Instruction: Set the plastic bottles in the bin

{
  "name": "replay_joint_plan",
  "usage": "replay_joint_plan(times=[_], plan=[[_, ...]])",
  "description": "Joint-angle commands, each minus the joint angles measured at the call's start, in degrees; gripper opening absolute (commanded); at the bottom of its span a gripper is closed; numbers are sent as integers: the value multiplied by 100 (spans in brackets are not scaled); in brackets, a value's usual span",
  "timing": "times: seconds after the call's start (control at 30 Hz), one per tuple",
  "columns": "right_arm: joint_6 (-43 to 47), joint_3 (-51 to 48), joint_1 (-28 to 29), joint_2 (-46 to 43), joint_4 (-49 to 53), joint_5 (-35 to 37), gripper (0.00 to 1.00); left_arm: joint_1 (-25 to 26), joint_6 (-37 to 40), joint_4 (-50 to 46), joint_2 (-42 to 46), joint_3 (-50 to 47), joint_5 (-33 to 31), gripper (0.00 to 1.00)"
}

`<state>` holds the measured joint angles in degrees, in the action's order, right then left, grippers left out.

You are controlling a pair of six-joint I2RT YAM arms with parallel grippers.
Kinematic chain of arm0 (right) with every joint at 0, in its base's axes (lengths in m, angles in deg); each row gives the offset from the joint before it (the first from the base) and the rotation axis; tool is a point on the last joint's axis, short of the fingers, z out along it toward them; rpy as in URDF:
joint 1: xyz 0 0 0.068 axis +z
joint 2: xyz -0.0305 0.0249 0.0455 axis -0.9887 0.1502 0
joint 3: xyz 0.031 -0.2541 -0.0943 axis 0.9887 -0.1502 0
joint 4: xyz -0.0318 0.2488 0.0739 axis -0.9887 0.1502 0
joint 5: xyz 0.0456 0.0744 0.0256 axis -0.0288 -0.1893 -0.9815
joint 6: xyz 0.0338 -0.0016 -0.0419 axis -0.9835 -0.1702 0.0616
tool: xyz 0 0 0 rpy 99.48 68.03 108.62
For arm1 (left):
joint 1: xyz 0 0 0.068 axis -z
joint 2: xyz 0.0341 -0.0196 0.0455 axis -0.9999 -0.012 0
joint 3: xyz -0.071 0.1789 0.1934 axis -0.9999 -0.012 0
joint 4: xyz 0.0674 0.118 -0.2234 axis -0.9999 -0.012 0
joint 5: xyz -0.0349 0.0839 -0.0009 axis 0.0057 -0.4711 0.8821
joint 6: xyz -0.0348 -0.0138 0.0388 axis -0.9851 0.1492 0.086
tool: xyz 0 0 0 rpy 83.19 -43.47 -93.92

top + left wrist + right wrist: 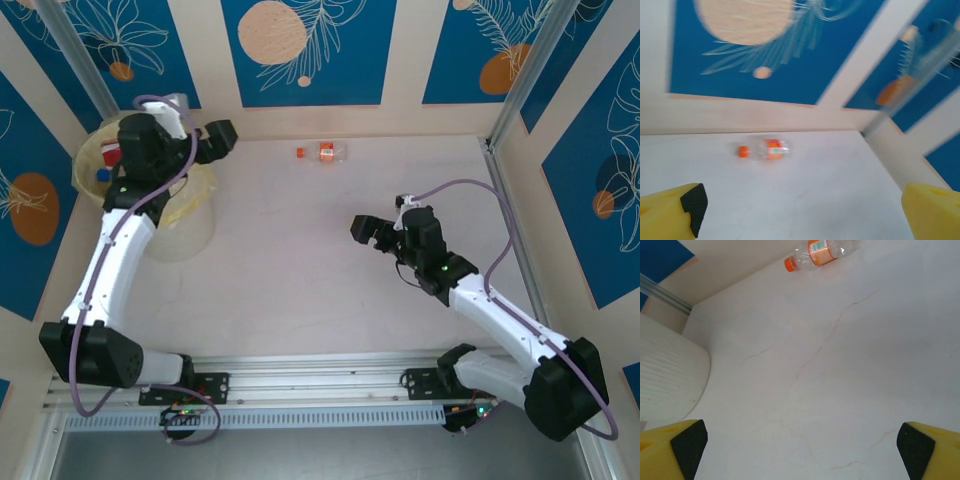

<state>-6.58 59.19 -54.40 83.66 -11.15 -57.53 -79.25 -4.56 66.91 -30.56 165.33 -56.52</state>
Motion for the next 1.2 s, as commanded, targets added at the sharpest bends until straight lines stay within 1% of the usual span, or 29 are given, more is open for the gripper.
replay_joint_plan(times=[0.0,0.1,0.23,0.4,0.5,0.57,0.67,0.73,0.87,1.03,1.17], plan=[[-41,386,-121,214,133,-135,100,429,416,434,-22,-81,648,100],[-225,611,-216,545,209,-285,100,783,506,529,-136,-194,591,100],[-463,1016,-305,1060,409,-396,100,1023,481,758,-259,-540,500,100],[-711,1739,-401,1801,899,-218,100,1153,-118,1647,-344,-1343,1163,100],[-861,2319,-483,2351,1158,-112,100,1347,-54,1830,-322,-1678,1343,100],[-991,2745,-548,2802,1278,-77,100,1463,210,1663,-289,-1766,1329,100],[-1282,3453,-672,3520,1407,-112,100,1551,548,1308,-223,-1830,990,100],[-1534,3794,-730,3948,1255,-188,99,1560,641,1285,-163,-1943,698,100],[-2047,4573,-891,4784,1060,-534,99,1560,788,1282,-99,-2095,354,100],[-2891,6306,-1105,6175,1722,-932,99,1551,971,1293,-132,-2197,-44,100],[-3331,7257,-1155,6958,1729,-970,100,1551,1132,1292,-95,-2288,-459,100]])
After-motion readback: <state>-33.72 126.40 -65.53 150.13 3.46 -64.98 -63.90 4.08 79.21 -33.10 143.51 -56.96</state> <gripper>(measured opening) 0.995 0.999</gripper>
